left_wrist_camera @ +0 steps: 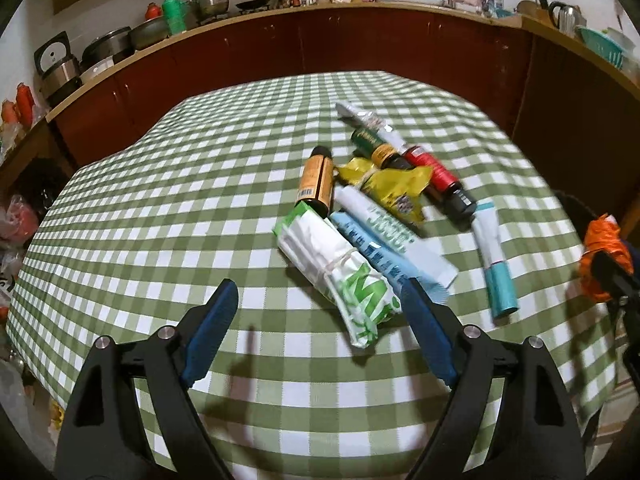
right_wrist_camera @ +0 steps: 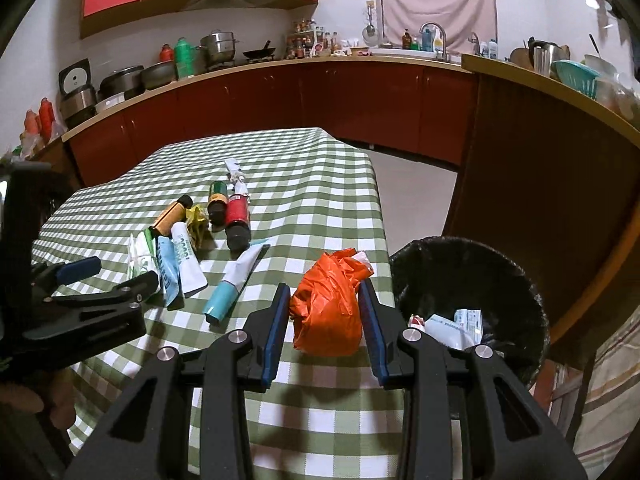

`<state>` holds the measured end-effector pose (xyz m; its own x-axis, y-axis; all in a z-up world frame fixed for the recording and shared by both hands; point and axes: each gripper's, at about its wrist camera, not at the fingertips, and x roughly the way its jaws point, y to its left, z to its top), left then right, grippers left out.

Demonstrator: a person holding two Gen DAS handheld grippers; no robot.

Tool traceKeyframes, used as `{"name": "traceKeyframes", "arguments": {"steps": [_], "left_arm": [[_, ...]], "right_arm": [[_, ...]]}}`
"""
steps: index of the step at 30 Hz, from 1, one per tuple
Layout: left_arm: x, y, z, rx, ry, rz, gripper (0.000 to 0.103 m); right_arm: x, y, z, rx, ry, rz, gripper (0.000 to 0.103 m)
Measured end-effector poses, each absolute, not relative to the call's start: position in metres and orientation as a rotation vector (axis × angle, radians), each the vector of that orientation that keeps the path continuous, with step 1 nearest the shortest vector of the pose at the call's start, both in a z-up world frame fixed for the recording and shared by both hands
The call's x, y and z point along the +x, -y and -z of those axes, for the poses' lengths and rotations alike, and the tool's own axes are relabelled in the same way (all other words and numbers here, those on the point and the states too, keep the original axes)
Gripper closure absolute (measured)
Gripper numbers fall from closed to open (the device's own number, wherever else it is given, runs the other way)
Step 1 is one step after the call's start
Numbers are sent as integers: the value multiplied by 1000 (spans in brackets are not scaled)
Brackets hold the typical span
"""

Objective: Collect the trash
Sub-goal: 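Grasp the crumpled white-green wrapper with the left tool while the right tool holds the bag, then carry the orange bag and white-green wrapper over the black trash bin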

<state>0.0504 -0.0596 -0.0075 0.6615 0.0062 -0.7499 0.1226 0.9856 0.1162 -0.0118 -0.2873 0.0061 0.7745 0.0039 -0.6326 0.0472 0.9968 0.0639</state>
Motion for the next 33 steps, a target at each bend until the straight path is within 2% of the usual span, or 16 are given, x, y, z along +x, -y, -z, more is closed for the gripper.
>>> {"name": "traceKeyframes", "arguments": {"steps": [16, 21, 22, 24, 33], "left_arm": [[48, 28, 10, 123, -853, 69, 22], [56, 23, 16, 88, -890, 93, 50], [56, 20, 16, 72, -892, 107, 53], [55, 20, 17, 65, -888, 113, 67], [36, 16, 8, 95, -872, 149, 68]], "right_arm": [[-10, 288, -3, 79, -694, 21, 67], [-10, 288, -3, 79, -695, 22, 67], [-10, 288, -3, 79, -696, 22, 67], [-10, 289, -3, 81, -698, 21, 67], [-10, 294, -2, 82, -698, 36, 67]]}}
